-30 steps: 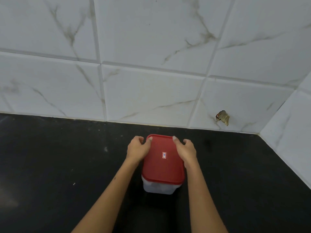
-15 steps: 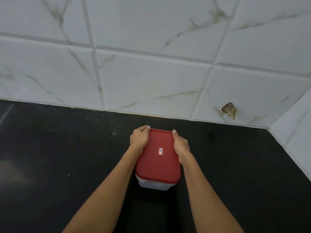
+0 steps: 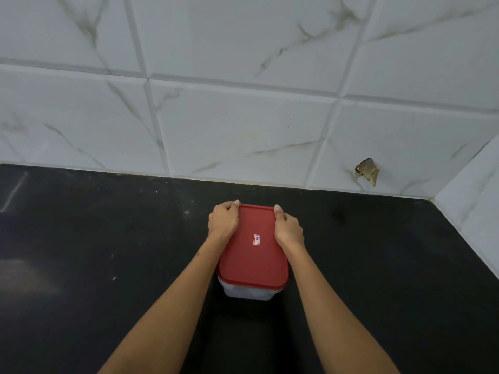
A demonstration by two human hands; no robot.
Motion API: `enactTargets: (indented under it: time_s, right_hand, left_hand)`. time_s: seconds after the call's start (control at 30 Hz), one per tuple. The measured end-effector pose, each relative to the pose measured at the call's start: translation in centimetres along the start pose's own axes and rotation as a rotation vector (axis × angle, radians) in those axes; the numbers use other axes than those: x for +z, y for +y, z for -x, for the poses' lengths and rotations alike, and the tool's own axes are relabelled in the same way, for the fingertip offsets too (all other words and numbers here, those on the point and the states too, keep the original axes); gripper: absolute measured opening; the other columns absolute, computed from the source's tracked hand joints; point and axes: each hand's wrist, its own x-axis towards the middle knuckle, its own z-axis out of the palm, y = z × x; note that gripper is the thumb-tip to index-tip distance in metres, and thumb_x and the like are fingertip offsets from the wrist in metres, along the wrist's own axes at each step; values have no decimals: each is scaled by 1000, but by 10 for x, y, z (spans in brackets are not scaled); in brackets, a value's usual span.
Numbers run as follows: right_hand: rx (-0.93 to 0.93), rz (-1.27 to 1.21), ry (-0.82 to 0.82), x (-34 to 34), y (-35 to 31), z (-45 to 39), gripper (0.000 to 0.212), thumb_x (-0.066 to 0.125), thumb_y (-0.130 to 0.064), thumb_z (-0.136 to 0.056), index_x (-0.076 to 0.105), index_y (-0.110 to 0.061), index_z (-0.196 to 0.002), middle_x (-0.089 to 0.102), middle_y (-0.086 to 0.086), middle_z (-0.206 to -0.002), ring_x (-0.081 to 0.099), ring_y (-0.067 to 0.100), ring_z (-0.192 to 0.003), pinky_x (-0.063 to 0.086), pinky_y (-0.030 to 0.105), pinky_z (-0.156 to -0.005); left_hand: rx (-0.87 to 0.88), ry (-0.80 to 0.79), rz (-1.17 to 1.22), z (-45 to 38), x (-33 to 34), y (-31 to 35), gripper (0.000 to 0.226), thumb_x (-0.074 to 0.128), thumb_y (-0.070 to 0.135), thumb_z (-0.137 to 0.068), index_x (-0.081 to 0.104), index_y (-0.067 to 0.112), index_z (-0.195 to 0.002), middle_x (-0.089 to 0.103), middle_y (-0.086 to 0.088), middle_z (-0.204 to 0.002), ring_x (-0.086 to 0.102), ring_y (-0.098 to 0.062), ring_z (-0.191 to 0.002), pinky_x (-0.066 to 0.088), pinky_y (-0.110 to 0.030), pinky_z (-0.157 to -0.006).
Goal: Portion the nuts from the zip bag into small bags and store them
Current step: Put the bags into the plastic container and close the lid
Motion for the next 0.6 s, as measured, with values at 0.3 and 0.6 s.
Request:
enactTargets:
  time_s: [0.3,0.6]
  right_hand:
    - [-300,361,174,-9,-12,30,52,28,-45,-100,27,-21,-146,29,7,-153,35,27,-135,31,49,-105]
    - [-292,471,101,4,21,85,72,18,-59,-95,5,-17,-152,-1,2,-160,6,20,-147,11,46,-117]
  left_hand:
    - [258,174,-221,32,-10,19,40,35,34,-103,64,10,-116,69,-9,-106,61,-29,-105,43,-33,-82]
    - [378,-4,-620,65,-9,-10,55,28,37,-103,28,8,-149,23,-10,-158,19,-26,-146,23,-45,-116]
